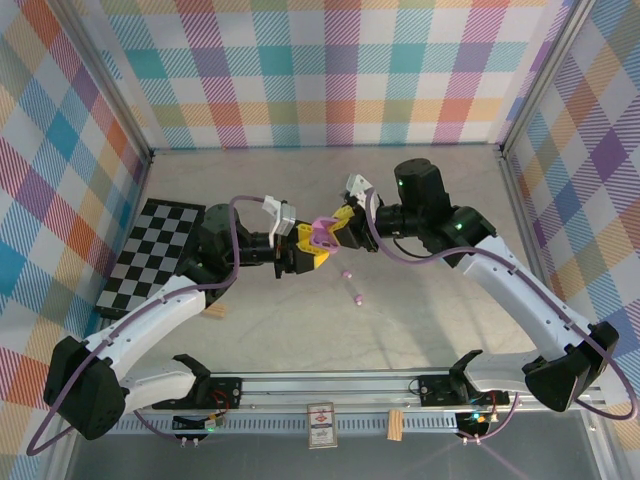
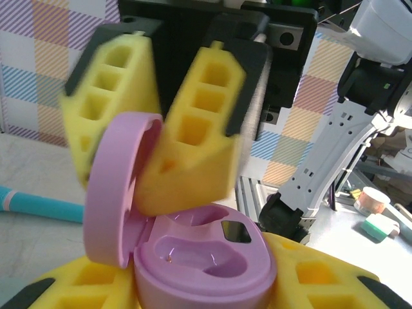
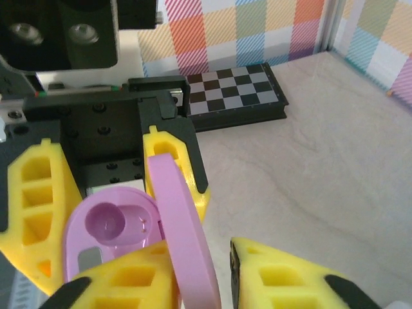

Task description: Insert the wireless bluetooth earbuds into the charging case

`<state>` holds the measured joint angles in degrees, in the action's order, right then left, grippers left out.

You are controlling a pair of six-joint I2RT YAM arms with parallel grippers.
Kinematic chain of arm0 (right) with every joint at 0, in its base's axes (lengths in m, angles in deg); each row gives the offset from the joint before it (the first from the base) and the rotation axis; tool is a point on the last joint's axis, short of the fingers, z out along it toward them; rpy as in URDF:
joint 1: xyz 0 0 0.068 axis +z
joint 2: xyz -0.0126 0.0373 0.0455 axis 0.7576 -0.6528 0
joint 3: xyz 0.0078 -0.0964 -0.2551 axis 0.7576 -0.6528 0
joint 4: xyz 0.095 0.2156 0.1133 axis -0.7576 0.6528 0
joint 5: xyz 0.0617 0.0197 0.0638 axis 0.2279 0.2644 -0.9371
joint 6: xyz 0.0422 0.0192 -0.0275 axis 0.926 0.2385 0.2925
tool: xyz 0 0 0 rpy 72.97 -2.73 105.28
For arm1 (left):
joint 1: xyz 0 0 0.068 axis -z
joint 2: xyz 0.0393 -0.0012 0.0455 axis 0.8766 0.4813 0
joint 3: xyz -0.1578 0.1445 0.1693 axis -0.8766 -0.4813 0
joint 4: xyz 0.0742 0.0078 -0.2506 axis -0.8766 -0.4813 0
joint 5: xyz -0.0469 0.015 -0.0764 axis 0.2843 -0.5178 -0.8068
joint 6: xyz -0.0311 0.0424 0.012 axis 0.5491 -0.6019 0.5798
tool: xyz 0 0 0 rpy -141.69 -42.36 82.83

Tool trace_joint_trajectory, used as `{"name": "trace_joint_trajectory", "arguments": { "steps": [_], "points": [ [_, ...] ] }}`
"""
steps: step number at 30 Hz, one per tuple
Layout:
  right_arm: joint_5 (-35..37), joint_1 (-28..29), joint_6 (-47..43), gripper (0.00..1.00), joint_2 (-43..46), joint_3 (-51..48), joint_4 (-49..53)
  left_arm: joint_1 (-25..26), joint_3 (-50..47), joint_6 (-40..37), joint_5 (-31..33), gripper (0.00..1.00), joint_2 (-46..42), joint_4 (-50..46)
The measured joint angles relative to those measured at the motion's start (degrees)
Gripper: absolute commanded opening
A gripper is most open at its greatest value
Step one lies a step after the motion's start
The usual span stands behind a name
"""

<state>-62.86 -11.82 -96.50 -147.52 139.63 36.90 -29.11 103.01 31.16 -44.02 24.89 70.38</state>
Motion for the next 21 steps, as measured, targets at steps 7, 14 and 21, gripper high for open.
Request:
{"name": "trace_joint_trajectory", "arguments": {
  "steps": [7, 14, 21],
  "points": [
    [0.00, 0.09, 1.77, 0.74, 2.82, -0.39, -0.42, -0.02, -1.42, 2.78, 0.28, 0.30, 0.13, 4.07],
    [0.92, -1.51, 5.11, 0.86, 11.87, -5.60, -4.85, -0.94, -3.02, 5.70, 0.28, 0.30, 1.01, 8.37],
    [7.50, -12.57, 19.43, 0.86, 19.78, -17.97, -13.11, -2.78, -5.20, 7.43, 0.72, 0.30, -0.96, 9.62]
  ]
}}
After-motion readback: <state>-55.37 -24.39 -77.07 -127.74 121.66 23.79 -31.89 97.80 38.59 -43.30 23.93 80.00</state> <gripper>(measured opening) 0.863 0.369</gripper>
